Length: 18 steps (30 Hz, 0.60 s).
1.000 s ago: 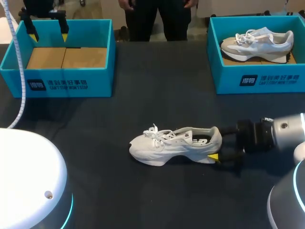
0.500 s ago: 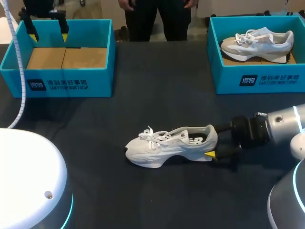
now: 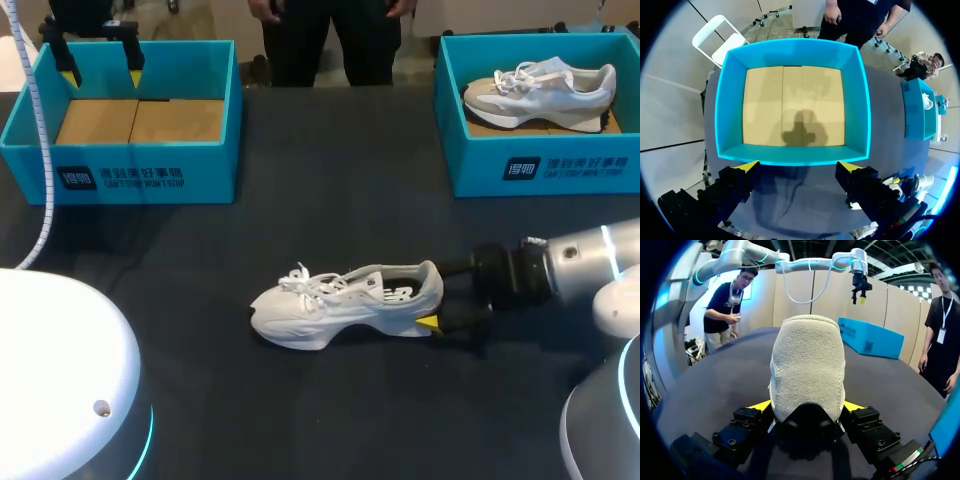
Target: Take the shoe out of the shoebox, open the shoe tongue, remove and reinsert the insole, then place the shoe into the shoebox
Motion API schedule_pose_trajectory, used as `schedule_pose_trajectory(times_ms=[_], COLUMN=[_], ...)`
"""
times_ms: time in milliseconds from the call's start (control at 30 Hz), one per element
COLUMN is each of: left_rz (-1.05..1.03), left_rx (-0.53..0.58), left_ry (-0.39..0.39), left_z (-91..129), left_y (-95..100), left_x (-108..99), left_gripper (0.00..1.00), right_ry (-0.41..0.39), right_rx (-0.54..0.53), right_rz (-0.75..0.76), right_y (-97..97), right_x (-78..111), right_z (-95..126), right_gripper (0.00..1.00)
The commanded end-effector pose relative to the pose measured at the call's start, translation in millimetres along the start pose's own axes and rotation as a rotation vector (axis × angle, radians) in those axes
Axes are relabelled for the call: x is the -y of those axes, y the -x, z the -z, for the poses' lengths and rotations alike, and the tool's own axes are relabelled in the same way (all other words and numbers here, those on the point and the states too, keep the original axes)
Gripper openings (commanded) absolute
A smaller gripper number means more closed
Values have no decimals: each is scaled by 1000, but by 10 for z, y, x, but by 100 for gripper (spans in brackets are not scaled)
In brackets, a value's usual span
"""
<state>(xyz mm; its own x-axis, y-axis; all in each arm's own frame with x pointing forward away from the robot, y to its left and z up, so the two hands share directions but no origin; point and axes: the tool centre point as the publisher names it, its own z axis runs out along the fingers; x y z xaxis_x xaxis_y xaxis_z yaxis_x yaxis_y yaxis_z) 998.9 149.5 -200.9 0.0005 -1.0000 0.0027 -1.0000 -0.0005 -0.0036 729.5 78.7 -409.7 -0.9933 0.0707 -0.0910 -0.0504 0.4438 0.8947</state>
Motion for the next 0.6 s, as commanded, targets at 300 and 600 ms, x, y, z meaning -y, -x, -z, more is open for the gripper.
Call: schedule_pose_trajectory(times_ms=[300, 600], left_rz=[0, 0], left_rx=[1, 1], left_ry=[1, 1], left_z=[2, 2], left_y=[2, 2], left_x=[2, 2], left_gripper=[100, 100], right_ry=[-26, -26], right_rx=[9, 9], right_rz=[-11, -11], right_y=[15, 15], right_x=[34, 34], right_z=[-77, -77], right_gripper=[0, 0])
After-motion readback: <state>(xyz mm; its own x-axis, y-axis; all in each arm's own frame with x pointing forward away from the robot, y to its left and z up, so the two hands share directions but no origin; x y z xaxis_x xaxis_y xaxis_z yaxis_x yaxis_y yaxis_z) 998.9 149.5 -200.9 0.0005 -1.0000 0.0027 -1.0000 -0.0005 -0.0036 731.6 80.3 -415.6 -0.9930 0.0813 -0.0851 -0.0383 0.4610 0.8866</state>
